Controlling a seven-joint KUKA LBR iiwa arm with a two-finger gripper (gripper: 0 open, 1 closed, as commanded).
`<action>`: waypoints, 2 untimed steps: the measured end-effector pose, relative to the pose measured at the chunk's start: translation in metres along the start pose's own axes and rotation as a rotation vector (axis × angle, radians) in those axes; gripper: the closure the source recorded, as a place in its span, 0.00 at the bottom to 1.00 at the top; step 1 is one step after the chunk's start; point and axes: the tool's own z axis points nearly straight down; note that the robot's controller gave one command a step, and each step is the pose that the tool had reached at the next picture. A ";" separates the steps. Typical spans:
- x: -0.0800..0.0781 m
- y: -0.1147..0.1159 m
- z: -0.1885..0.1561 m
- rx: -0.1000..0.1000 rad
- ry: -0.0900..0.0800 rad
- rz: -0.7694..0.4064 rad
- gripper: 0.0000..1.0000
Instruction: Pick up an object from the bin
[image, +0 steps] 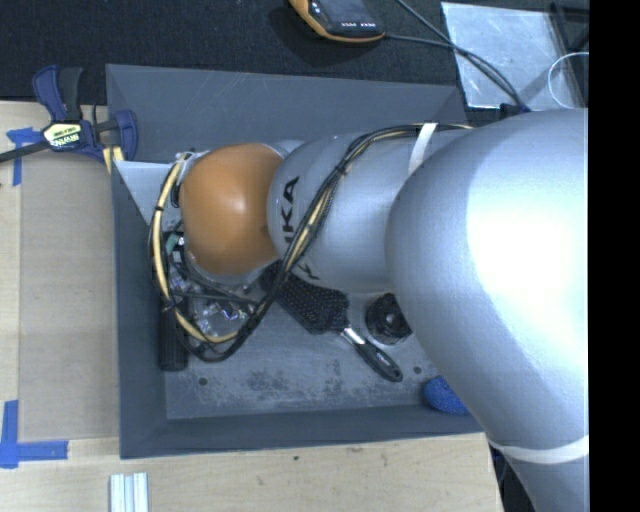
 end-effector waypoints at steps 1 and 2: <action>-0.020 -0.014 -0.053 0.003 0.000 -0.214 0.00; 0.004 0.001 -0.024 -0.001 0.000 -0.508 0.00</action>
Offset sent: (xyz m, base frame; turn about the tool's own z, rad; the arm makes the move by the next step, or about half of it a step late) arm -0.0040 -0.0009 0.0250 -0.5097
